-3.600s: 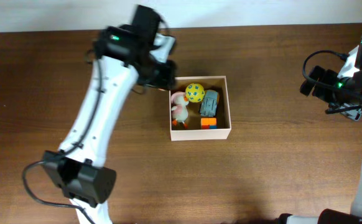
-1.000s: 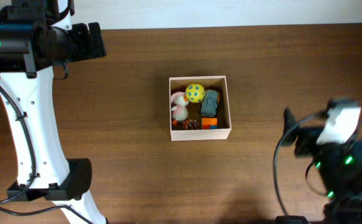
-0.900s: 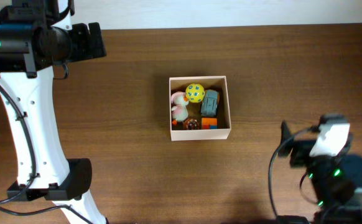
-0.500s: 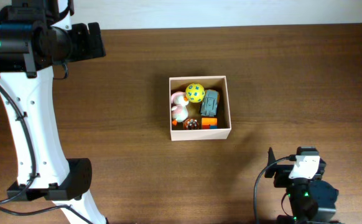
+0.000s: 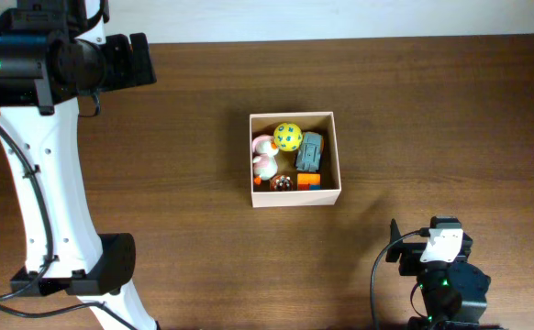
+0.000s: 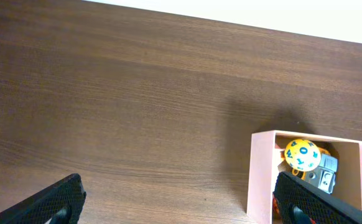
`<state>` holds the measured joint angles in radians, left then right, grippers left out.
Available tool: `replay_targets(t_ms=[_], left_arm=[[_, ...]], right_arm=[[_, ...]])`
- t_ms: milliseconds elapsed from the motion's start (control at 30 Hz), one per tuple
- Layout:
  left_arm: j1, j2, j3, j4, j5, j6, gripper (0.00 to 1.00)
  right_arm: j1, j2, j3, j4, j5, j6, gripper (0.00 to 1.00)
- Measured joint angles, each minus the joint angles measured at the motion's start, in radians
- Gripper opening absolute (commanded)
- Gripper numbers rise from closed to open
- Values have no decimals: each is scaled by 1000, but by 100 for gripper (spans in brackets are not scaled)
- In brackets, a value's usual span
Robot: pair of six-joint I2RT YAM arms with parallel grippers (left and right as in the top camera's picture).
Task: Pack container
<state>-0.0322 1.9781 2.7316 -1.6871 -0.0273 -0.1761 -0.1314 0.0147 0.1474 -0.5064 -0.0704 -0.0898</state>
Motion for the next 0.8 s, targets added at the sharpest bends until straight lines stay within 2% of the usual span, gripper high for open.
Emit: replay_targets(t_ms=[800], left_arm=[[0, -10, -7, 3, -14, 1, 99]], right_arm=[[0, 0, 0, 0, 0, 0, 99]])
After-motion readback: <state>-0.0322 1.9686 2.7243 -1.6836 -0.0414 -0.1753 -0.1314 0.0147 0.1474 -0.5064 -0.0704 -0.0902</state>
